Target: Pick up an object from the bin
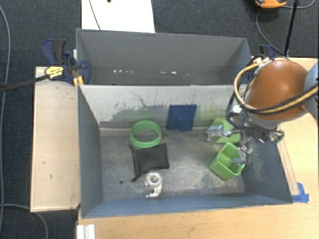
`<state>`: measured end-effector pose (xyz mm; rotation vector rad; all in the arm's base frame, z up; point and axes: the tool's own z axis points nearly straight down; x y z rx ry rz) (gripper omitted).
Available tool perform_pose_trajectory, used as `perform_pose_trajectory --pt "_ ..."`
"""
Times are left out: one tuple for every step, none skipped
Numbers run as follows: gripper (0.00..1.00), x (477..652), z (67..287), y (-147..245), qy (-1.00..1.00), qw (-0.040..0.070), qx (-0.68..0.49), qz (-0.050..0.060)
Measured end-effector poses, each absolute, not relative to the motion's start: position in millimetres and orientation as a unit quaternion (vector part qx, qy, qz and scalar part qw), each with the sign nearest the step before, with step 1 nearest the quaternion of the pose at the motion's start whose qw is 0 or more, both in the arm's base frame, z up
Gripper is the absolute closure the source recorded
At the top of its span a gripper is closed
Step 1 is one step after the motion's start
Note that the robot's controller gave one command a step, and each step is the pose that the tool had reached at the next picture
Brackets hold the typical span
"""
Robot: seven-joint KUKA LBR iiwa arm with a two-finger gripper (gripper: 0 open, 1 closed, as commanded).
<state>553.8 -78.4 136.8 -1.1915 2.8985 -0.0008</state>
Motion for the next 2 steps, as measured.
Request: perform_pose_trajectory --pt "1.0 553.6 125.0 -95.5 0.921 0.004 -0.389 -0.001" --pt "1.0 553.6 125.0 -95.6 0.921 0.004 -0.389 0.0"
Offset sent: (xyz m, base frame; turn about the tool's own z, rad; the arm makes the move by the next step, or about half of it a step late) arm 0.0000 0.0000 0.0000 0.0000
